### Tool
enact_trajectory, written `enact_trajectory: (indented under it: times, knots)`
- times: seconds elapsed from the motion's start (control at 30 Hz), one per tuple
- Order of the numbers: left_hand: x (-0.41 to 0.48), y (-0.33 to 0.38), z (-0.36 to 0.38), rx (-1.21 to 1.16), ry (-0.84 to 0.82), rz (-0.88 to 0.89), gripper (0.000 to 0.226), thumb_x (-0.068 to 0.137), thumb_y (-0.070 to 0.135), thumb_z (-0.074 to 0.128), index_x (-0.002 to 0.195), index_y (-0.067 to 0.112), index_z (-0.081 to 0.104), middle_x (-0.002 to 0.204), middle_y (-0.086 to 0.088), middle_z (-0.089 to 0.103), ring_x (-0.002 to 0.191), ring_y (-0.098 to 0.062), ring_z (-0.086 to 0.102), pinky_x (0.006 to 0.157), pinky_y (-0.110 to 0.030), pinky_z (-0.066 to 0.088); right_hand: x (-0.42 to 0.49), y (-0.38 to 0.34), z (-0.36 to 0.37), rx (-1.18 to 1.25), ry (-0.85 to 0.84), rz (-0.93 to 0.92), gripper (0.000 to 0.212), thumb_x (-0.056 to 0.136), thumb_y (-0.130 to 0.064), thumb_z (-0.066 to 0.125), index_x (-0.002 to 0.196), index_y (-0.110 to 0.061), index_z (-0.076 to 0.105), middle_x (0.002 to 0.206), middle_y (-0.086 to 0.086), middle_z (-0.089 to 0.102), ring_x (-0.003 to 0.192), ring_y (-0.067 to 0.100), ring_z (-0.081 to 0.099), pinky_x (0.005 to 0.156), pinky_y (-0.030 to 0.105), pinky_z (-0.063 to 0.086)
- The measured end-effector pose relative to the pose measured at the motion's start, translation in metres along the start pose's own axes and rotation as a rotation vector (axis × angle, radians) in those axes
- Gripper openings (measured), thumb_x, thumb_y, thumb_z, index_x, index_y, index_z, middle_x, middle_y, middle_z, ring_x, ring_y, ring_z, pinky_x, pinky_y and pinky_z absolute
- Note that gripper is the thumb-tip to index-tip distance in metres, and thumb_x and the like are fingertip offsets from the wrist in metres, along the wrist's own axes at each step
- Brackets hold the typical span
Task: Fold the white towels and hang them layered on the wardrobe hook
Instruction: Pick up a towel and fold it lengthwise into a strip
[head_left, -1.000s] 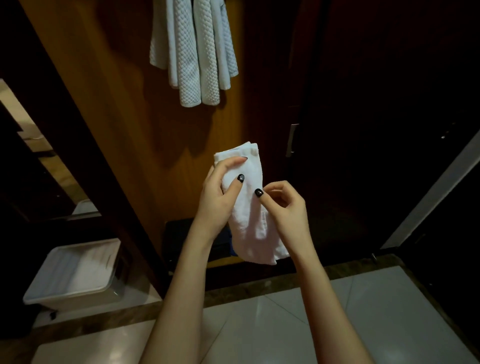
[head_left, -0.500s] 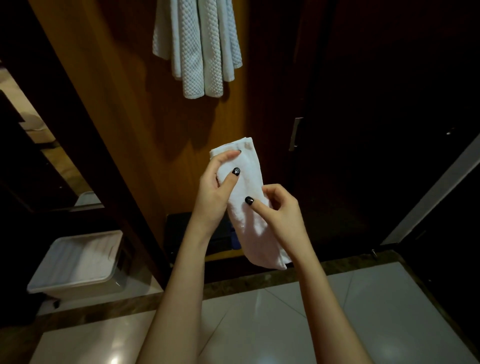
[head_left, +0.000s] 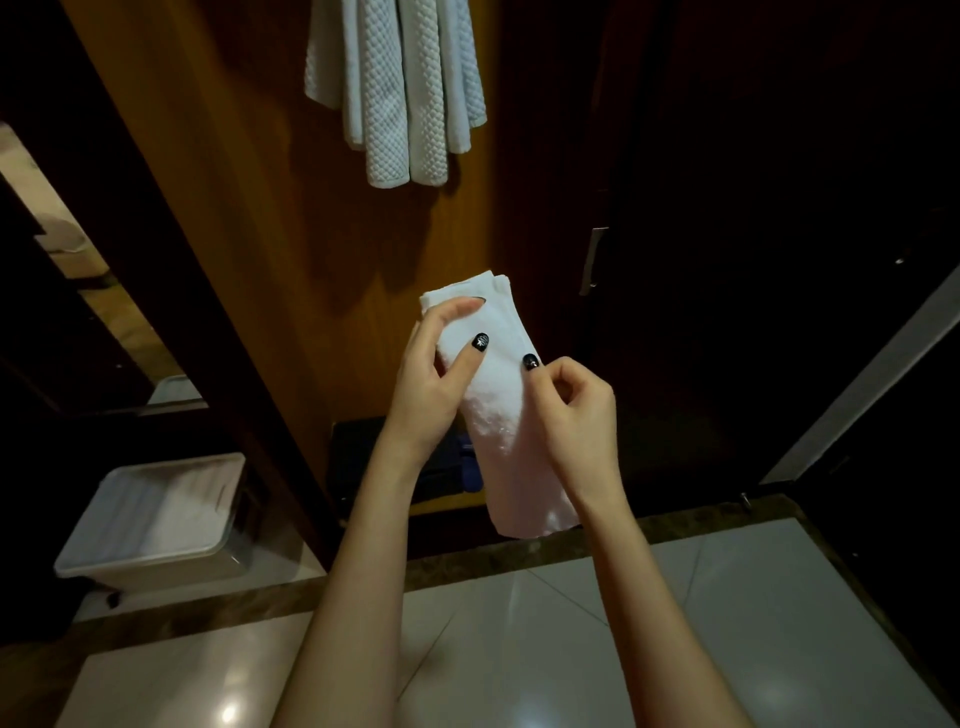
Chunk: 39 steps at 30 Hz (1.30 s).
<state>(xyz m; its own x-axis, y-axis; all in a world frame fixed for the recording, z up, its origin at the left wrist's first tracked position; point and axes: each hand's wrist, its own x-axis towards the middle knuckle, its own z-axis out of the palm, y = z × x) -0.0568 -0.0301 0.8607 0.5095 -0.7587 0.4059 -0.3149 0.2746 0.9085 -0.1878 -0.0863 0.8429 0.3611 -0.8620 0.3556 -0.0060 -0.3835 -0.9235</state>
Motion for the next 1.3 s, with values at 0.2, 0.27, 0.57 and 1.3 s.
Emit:
enact_trajectory:
  times: [0.2, 0.27, 0.57, 1.3]
  knots:
    - [-0.001, 0.000, -0.003, -0.099, -0.072, 0.006, 0.033, 0.090, 0.013, 0.058, 0.115, 0.034, 0.056, 0.123, -0.004, 0.055, 0.103, -0.006, 0.060, 0.074, -0.018, 0.050, -0.001, 0.003, 0.002, -0.009, 0.036, 0.005, 0.029, 0.096, -0.026, 0.061, 0.072, -0.012, 0.057, 0.056, -0.004, 0.047, 0.051, 0.003, 0.040, 0.049, 0.019, 0.032]
    - [-0.002, 0.000, -0.003, -0.130, -0.088, -0.002, 0.035, 0.090, 0.009, 0.057, 0.115, 0.034, 0.056, 0.123, -0.003, 0.056, 0.102, -0.005, 0.061, 0.073, -0.018, 0.051, 0.001, 0.002, 0.003, 0.062, 0.025, 0.031, 0.017, 0.094, -0.021, 0.063, 0.081, -0.014, 0.057, 0.052, -0.006, 0.045, 0.050, 0.003, 0.038, 0.048, 0.016, 0.031]
    - [-0.002, -0.003, -0.011, -0.145, -0.029, -0.020, 0.039, 0.089, 0.017, 0.059, 0.111, 0.049, 0.058, 0.127, 0.015, 0.054, 0.120, -0.014, 0.055, 0.088, -0.034, 0.053, 0.001, 0.003, -0.008, 0.201, -0.325, 0.144, 0.010, 0.094, -0.020, 0.064, 0.096, -0.014, 0.073, 0.092, 0.005, 0.073, 0.090, 0.020, 0.070, 0.079, 0.032, 0.055]
    - [-0.004, 0.000, -0.013, -0.169, -0.017, 0.031, 0.041, 0.094, 0.018, 0.057, 0.128, 0.038, 0.047, 0.135, 0.014, 0.047, 0.119, -0.003, 0.054, 0.082, -0.018, 0.052, 0.001, -0.014, 0.003, 0.239, -0.307, 0.198, 0.016, 0.100, -0.013, 0.054, 0.104, 0.000, 0.059, 0.099, 0.035, 0.062, 0.083, 0.029, 0.060, 0.076, 0.044, 0.048]
